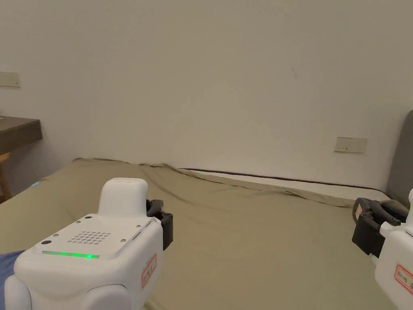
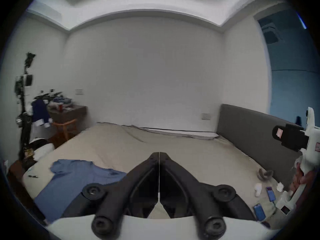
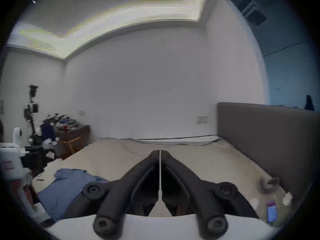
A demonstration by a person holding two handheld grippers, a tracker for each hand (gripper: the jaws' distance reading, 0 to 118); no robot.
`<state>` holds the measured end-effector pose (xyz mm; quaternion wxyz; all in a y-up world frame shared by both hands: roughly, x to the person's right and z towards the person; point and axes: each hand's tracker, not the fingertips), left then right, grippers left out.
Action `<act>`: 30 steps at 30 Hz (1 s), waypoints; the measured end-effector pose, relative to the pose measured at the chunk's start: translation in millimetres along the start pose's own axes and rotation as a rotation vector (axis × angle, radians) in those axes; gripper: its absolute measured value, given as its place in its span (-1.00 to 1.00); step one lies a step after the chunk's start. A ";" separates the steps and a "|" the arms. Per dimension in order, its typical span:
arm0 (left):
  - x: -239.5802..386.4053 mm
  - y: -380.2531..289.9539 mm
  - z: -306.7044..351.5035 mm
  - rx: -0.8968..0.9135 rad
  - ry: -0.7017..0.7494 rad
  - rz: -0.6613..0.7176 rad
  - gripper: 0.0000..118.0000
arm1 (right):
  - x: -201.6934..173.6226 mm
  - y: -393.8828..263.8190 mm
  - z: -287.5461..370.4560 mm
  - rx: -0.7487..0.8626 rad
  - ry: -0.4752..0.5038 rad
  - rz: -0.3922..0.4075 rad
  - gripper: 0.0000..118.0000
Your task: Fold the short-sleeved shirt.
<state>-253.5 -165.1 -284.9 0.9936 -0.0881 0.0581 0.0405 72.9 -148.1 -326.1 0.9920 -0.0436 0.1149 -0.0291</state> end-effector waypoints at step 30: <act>-190.6 -170.2 -349.8 -0.843 0.103 0.143 -1.00 | -112.9 -120.6 -144.4 -0.372 0.432 0.057 -0.94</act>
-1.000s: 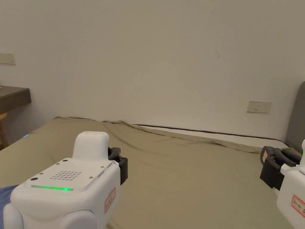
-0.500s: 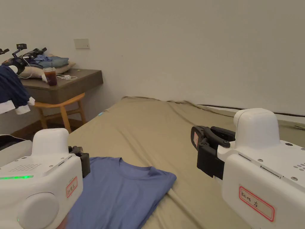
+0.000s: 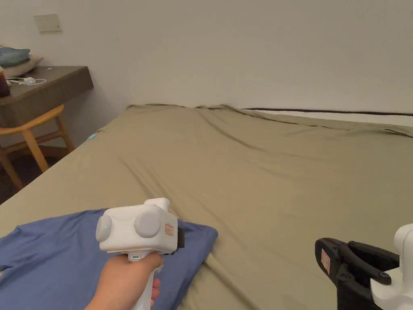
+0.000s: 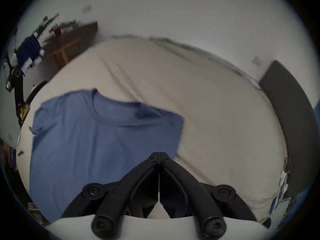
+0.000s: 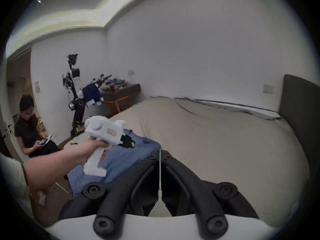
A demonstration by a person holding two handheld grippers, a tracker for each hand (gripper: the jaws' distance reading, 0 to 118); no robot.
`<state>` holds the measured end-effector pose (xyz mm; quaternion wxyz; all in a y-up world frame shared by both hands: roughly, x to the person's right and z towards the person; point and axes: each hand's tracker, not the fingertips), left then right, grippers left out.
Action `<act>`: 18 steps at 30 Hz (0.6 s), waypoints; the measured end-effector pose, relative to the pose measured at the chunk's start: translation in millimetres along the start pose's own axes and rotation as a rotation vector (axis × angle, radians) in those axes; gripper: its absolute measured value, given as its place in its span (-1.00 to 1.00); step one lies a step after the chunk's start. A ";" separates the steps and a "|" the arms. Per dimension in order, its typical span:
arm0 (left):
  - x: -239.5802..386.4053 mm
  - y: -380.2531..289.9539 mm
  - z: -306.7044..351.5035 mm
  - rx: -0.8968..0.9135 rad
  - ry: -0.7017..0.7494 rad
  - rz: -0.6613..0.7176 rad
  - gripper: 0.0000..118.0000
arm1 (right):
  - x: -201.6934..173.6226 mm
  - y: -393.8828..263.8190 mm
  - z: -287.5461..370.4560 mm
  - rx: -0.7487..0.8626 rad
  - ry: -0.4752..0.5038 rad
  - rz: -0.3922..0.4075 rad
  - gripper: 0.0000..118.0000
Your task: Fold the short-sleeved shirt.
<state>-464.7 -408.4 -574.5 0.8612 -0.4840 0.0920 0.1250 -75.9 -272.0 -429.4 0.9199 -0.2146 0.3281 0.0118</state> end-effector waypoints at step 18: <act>-24.0 6.5 -114.5 -0.140 0.059 -0.165 1.00 | 33.4 -54.9 -48.4 -0.194 0.043 -0.070 -0.94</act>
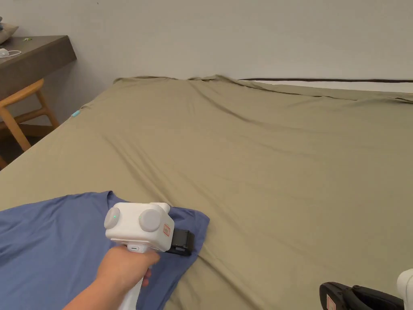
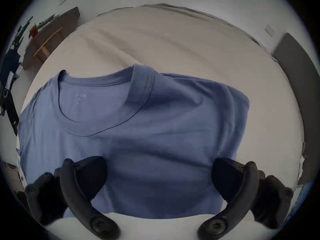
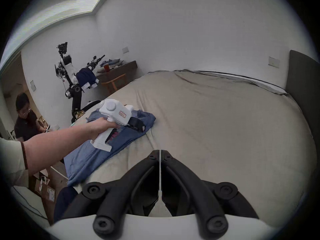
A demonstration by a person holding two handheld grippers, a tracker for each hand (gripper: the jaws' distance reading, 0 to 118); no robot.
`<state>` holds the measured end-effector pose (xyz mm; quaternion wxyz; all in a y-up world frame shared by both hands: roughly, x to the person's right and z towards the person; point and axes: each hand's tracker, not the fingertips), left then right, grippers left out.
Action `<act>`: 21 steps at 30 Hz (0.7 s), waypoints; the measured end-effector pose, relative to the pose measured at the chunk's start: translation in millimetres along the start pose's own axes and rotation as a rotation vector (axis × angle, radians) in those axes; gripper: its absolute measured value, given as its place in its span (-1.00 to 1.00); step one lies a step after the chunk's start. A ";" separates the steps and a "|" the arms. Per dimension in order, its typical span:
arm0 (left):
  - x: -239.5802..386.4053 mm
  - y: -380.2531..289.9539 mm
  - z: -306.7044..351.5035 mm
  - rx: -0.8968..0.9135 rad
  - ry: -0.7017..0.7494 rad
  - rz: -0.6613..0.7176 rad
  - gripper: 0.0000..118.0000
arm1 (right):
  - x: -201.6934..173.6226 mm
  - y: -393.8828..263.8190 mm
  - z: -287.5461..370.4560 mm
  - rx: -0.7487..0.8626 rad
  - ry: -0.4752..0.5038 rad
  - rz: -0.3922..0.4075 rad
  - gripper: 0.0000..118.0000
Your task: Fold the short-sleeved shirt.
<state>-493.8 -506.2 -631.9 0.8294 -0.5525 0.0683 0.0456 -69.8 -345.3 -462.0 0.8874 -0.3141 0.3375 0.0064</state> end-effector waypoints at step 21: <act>104.8 40.4 78.0 0.127 -0.120 -0.095 -0.98 | 84.5 6.5 159.9 0.286 -0.541 -0.153 -0.94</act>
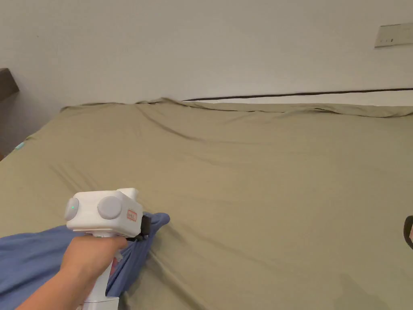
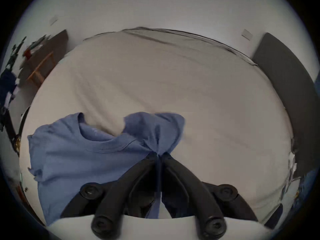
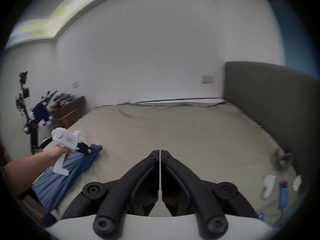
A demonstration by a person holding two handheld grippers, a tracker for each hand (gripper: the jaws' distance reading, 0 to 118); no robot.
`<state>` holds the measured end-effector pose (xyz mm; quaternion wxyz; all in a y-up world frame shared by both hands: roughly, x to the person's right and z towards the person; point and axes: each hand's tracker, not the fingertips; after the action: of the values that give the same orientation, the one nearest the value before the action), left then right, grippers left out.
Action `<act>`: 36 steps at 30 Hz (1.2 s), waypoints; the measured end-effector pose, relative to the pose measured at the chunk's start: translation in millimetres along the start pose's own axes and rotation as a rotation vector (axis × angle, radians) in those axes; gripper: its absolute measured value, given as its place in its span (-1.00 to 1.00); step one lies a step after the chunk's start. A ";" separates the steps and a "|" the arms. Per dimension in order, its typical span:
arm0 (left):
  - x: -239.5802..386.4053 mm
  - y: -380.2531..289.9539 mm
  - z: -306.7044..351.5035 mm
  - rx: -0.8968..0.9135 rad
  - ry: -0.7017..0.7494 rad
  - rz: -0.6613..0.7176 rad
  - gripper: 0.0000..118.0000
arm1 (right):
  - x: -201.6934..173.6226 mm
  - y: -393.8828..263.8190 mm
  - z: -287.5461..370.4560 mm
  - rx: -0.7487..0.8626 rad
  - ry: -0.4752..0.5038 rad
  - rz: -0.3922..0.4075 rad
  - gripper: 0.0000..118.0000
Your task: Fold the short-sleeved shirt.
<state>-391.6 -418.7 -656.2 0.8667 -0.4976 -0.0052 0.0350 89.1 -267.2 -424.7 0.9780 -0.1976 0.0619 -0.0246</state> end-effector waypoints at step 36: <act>484.3 -100.4 132.6 0.079 -0.900 -0.592 0.99 | 151.0 8.5 182.1 0.131 -0.225 -0.051 -0.94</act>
<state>91.3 -323.0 -515.2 0.7697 -0.3778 -0.5147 -0.0010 262.8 -200.5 -278.4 0.9887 -0.1361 -0.0551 -0.0310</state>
